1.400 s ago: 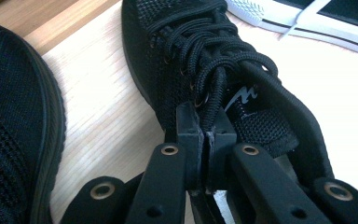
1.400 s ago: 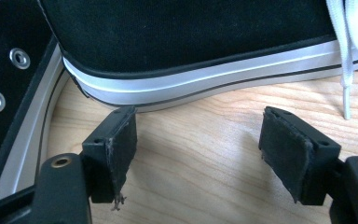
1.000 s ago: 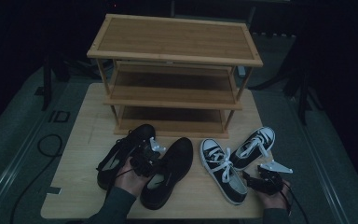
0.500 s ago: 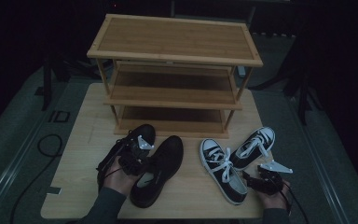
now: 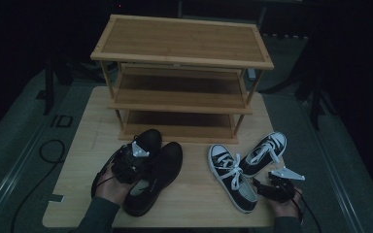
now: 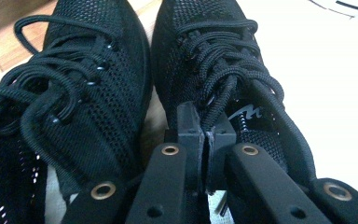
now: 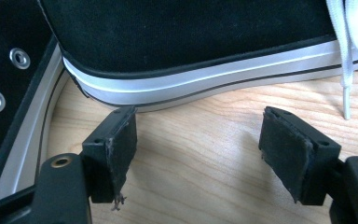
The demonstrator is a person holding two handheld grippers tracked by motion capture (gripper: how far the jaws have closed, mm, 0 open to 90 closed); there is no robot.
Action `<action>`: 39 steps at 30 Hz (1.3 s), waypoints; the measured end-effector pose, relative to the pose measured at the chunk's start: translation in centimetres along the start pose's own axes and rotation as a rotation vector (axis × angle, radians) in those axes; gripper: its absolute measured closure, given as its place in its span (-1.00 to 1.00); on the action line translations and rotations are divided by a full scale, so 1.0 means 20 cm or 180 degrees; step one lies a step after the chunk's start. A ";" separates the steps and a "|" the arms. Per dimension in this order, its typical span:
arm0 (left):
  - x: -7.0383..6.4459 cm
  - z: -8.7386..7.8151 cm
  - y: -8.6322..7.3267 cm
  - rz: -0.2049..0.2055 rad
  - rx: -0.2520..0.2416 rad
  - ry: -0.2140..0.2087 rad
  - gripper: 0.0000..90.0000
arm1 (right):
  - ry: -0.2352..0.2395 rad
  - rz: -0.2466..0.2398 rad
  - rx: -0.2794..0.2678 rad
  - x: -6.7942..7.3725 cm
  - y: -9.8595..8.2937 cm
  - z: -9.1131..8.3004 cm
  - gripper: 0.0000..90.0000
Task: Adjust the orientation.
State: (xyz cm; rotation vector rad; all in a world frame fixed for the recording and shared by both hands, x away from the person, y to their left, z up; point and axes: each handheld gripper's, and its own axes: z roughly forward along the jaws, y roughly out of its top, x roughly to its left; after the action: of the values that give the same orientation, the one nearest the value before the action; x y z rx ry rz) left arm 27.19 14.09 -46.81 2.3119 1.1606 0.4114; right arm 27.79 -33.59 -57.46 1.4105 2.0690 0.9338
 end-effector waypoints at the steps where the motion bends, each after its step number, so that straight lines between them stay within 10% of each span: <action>1: 0.00 0.00 0.00 0.0001 0.0005 0.0004 0.94 | 0.0000 0.0001 0.0000 0.00 0.00 0.00 -0.39; 23: 0.07 -0.02 -0.06 0.0002 0.0069 0.0063 0.92 | -0.0001 0.0003 0.0000 0.00 0.00 0.00 -0.39; 29: 0.08 -0.03 -0.07 -0.0160 0.0108 0.0218 0.35 | -0.0001 0.0003 0.0000 0.00 0.00 0.00 -0.39; 39: 0.06 -0.06 -0.08 -0.0089 0.0012 0.0333 0.05 | -0.0001 0.0003 0.0000 0.00 0.00 0.00 -0.39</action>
State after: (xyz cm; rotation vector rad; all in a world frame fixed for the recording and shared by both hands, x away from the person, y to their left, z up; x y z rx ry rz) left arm 26.16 16.23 -46.69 2.2983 1.2429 0.5258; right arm 27.77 -33.58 -57.46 1.4116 2.0683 0.9338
